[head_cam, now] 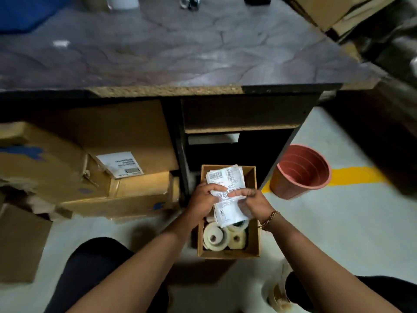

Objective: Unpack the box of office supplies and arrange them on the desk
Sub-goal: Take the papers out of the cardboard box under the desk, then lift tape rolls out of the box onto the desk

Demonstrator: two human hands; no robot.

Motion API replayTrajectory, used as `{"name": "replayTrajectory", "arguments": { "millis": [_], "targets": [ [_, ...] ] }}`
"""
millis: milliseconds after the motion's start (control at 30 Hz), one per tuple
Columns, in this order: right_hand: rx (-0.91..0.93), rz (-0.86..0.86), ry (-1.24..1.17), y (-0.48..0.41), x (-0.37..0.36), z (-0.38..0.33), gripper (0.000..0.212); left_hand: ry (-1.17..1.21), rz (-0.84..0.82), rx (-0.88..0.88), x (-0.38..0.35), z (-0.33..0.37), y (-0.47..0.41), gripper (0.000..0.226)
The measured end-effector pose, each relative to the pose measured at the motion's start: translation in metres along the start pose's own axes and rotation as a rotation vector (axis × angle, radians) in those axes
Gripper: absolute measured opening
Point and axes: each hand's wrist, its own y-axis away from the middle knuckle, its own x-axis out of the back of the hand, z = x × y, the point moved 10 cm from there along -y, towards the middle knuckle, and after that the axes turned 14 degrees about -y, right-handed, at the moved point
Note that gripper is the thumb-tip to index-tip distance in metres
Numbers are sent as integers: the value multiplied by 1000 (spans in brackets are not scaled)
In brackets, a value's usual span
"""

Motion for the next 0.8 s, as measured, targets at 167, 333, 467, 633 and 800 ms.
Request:
{"name": "replayTrajectory", "arguments": {
  "millis": [167,333,467,633,800],
  "targets": [
    [178,7,-4,73,-34,-95,42,141,-15,-27,42,84,69,33],
    [311,-47,-23,139,-77,-173,42,71,88,-213,96,162,122,40],
    [387,-124,10,174,-115,-226,39,62,170,-265,147,204,150,41],
    [427,-216,37,190,-154,-270,36,53,253,-249,230,238,156,45],
    [444,-246,97,193,-158,-278,30,-104,447,-140,345,250,147,48]
  ]
}}
